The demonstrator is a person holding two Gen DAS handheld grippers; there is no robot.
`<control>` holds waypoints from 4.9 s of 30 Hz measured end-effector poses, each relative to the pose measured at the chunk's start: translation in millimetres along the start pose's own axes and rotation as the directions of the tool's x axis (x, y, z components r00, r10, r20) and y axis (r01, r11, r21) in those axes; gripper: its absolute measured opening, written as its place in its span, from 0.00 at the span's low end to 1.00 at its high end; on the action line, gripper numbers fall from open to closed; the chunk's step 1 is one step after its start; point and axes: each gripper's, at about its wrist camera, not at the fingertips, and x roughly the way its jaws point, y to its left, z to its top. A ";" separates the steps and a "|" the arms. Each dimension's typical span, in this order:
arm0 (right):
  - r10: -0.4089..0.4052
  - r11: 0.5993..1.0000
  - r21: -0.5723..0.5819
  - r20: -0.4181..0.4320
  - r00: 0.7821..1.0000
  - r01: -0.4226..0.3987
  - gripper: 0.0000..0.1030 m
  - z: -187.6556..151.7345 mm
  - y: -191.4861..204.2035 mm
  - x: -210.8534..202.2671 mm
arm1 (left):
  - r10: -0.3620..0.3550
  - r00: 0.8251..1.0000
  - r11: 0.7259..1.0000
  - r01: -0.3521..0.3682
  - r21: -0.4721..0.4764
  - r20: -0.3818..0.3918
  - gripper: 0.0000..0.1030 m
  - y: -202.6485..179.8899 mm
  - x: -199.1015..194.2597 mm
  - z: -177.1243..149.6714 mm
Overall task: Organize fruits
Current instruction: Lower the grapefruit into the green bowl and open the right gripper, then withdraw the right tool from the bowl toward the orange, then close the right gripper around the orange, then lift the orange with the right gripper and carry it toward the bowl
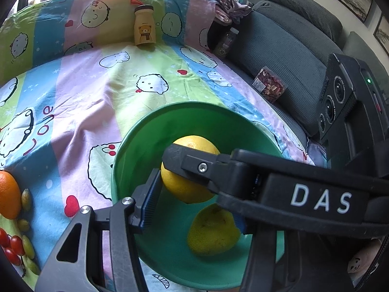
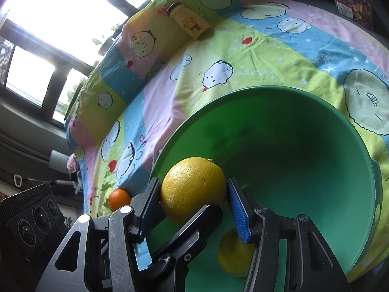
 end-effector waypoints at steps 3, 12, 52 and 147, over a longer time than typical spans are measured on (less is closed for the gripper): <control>0.014 1.000 0.009 -0.007 1.000 -0.014 0.56 0.2 -2.7 1.4 | 0.013 1.000 1.000 -0.013 0.002 -0.004 0.51 -0.7 0.8 -0.2; 0.038 0.999 0.030 -0.024 0.999 -0.037 0.56 1.3 -9.9 5.1 | 0.045 0.999 0.999 -0.045 0.005 -0.016 0.51 -4.1 5.4 -1.9; 0.021 1.000 0.018 0.058 0.998 -0.022 0.45 1.5 2.0 -8.7 | 0.144 0.984 0.989 -0.142 -0.029 0.100 0.61 17.3 -52.0 -5.1; 0.226 0.920 -0.272 -0.221 0.949 -0.282 0.59 -51.7 164.1 132.9 | 0.270 0.947 0.884 -0.173 -0.435 0.172 0.51 171.2 -128.3 -56.9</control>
